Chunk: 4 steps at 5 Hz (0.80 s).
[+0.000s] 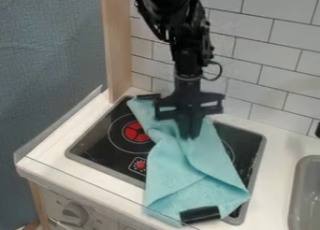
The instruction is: Fold cloth from top right to center
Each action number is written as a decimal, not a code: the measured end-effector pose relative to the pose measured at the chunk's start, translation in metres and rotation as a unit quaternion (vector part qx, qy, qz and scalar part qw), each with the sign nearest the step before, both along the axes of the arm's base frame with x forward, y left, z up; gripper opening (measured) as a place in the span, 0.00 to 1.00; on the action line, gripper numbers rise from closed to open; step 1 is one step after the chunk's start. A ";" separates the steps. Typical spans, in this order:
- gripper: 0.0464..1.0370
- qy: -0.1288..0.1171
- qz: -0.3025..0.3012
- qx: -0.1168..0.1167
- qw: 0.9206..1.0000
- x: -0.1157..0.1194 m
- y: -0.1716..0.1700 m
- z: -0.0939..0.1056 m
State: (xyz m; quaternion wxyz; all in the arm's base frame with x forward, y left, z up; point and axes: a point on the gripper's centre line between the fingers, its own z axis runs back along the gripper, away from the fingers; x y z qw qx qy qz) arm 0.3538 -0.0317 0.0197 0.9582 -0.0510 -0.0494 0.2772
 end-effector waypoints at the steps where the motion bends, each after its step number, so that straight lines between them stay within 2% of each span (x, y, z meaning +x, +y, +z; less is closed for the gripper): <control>1: 0.44 0.002 0.002 -0.002 1.000 -0.001 0.000 -0.001; 2: 0.75 0.018 -0.001 0.005 1.000 -0.006 0.002 -0.001; 3: 0.98 0.036 0.004 0.012 0.999 -0.012 0.004 -0.001; 4: 0.97 0.018 0.008 0.012 1.000 -0.010 0.004 0.020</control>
